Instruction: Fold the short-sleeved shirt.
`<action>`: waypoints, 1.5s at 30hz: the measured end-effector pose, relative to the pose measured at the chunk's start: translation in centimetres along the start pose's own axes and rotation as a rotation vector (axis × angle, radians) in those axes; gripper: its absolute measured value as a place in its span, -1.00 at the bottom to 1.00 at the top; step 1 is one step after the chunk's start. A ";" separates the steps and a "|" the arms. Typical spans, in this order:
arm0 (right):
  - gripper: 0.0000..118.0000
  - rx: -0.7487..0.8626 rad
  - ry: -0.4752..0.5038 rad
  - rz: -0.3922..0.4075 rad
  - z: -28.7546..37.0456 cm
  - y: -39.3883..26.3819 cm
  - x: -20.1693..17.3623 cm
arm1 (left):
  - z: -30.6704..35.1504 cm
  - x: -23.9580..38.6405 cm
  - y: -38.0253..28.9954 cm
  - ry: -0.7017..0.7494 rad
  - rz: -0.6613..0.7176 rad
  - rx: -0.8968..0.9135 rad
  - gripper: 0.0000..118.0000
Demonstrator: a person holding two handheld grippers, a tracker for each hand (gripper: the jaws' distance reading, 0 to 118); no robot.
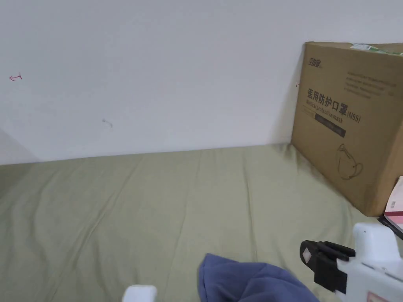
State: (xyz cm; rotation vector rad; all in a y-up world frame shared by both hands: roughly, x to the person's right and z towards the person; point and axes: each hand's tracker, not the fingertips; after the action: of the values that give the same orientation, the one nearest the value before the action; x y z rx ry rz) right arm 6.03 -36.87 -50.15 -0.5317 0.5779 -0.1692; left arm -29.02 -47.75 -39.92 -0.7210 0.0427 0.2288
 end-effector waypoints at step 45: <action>-0.96 0.014 -0.122 0.128 8.9 25.2 -1.3 | 26.5 -6.9 20.4 0.130 -0.038 0.526 -0.93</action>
State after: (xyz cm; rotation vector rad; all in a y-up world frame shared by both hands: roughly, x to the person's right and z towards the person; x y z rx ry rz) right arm 10.13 -11.16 -56.43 -0.4860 0.4897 -0.0193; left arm -41.31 -16.78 -32.40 -0.2113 0.2050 0.1246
